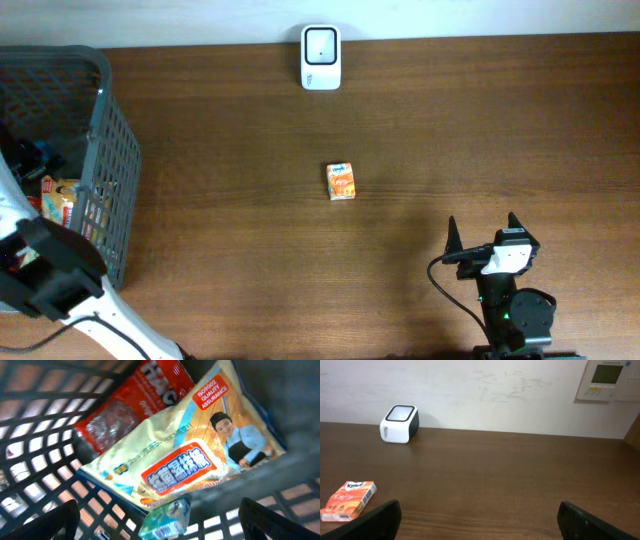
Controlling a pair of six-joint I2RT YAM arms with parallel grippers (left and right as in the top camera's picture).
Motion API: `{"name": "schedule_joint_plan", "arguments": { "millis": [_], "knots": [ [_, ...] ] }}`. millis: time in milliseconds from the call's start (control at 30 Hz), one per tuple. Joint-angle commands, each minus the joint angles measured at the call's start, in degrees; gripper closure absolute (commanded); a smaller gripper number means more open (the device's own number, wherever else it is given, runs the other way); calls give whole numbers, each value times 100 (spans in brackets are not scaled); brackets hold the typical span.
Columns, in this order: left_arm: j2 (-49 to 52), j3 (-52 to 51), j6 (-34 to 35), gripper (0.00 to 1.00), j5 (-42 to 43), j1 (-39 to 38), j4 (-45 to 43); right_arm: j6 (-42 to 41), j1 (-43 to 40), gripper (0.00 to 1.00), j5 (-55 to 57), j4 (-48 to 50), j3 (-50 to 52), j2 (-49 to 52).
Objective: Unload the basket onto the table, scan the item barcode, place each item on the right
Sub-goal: 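Return the left gripper to the basket and grasp the yellow snack bag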
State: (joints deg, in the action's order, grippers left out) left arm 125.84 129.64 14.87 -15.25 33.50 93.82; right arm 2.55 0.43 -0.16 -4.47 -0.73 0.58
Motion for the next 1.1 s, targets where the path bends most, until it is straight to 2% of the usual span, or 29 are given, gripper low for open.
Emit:
{"name": "schedule_joint_plan", "arguments": {
  "millis": [0,167,300,500,633,667,700,733,767,800,833,867,900,1000,1067],
  "knots": [
    [422,31,-367,1,-24,-11,-7,-17,31,1,46,-22,42,-37],
    [697,-28,-485,1,-22,17,-210,-17,33,1,46,-22,42,-37],
    [925,-122,-1047,0,-2,17,-339,-17,33,1,46,-22,42,-37],
    [938,-699,-1456,1,149,44,-772,-17,31,1,46,-20,42,-37],
    [938,-1370,-1478,0,153,44,-1158,-17,31,1,46,-20,42,-39],
    [938,-1585,-1478,4,153,44,-1250,-17,31,1,46,-22,42,-37],
    [938,-1714,-1478,23,153,44,-1303,-17,31,1,46,-20,42,-39],
    [940,-1886,-1478,36,149,44,-1392,-17,31,1,46,-20,42,-39],
    [940,-2022,-1478,40,146,55,-1460,-17,31,1,46,-20,42,-37],
    [940,-2105,-1478,57,149,68,-1502,-17,33,1,46,-22,42,-37],
    [940,-2184,-1475,78,149,68,-1543,-17,33,1,46,-20,42,-37],
    [940,-2225,-1475,93,149,68,-1554,-17,33,1,46,-22,42,-39],
    [940,-2225,-1469,100,153,66,-1537,-17,33,1,46,-20,42,-39],
    [931,-1980,-1403,100,345,66,-1279,-17,33,1,46,-20,42,-37],
    [898,-1434,-1405,100,800,66,-911,-17,31,1,46,-20,42,-37]
  ]
}}
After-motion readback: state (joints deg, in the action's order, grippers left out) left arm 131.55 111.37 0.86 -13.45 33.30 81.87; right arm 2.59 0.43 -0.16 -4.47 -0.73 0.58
